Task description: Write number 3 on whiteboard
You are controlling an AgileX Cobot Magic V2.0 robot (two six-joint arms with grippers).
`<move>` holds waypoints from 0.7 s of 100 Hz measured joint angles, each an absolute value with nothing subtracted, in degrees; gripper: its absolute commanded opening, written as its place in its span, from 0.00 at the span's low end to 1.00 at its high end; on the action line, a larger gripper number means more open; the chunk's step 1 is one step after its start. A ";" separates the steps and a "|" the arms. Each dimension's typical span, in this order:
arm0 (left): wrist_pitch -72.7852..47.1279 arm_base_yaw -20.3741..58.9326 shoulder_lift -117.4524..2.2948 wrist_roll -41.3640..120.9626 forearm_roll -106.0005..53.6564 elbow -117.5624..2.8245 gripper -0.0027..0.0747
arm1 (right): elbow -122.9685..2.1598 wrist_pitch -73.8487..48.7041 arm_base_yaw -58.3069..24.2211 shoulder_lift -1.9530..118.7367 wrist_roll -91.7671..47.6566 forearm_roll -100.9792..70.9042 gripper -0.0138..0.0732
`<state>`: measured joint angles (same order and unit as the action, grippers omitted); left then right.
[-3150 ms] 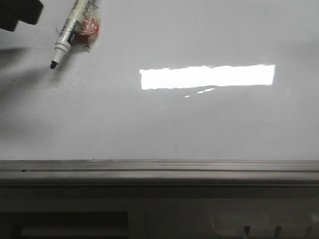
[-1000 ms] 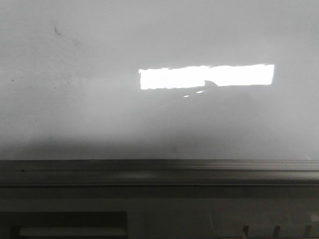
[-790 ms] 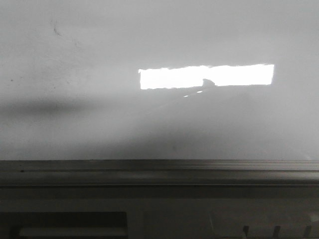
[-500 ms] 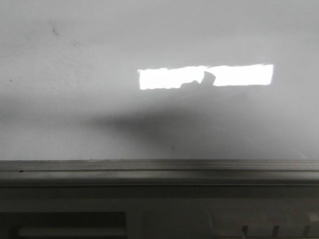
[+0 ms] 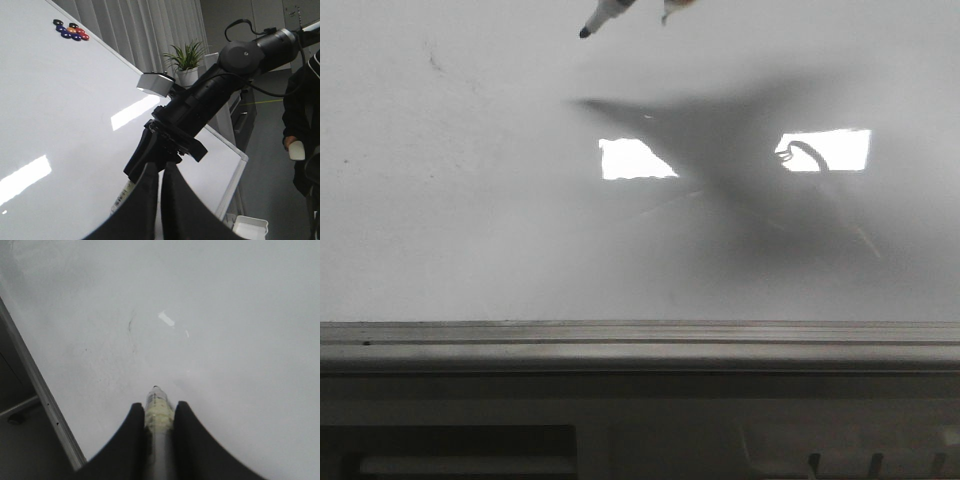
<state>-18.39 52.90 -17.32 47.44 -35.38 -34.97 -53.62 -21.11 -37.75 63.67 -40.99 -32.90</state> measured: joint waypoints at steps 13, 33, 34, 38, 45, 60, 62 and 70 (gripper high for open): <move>-18.50 52.90 -17.00 46.84 -35.38 -33.36 0.01 | -53.62 -20.06 -37.75 65.35 -40.99 -31.70 0.09; -18.50 52.90 -17.00 46.71 -35.38 -32.85 0.01 | -53.62 -19.79 -36.00 66.72 -40.99 -29.39 0.09; -18.50 52.90 -17.00 46.71 -35.38 -32.85 0.01 | -53.62 -19.90 -35.89 66.72 -40.99 -29.39 0.09; -18.50 52.90 -17.00 46.71 -35.38 -32.85 0.01 | -53.62 -20.19 -35.16 66.72 -40.91 -29.39 0.09; -18.50 52.90 -17.00 46.71 -35.38 -32.85 0.01 | -53.62 -21.19 -33.77 66.72 -40.91 -29.49 0.09; -18.50 52.90 -17.00 46.71 -35.38 -32.85 0.01 | -54.06 -25.43 -30.11 66.10 -40.77 -30.09 0.09; -18.50 52.90 -16.91 46.71 -35.38 -32.85 0.01 | -54.06 -26.05 -29.86 65.91 -40.65 -30.09 0.09; -18.50 52.90 -16.91 46.71 -35.38 -32.85 0.01 | -53.92 -27.54 -28.89 65.41 -39.91 -30.09 0.09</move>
<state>-18.50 52.90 -16.91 46.71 -35.38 -32.85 -53.92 -27.54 -28.89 65.41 -39.91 -30.09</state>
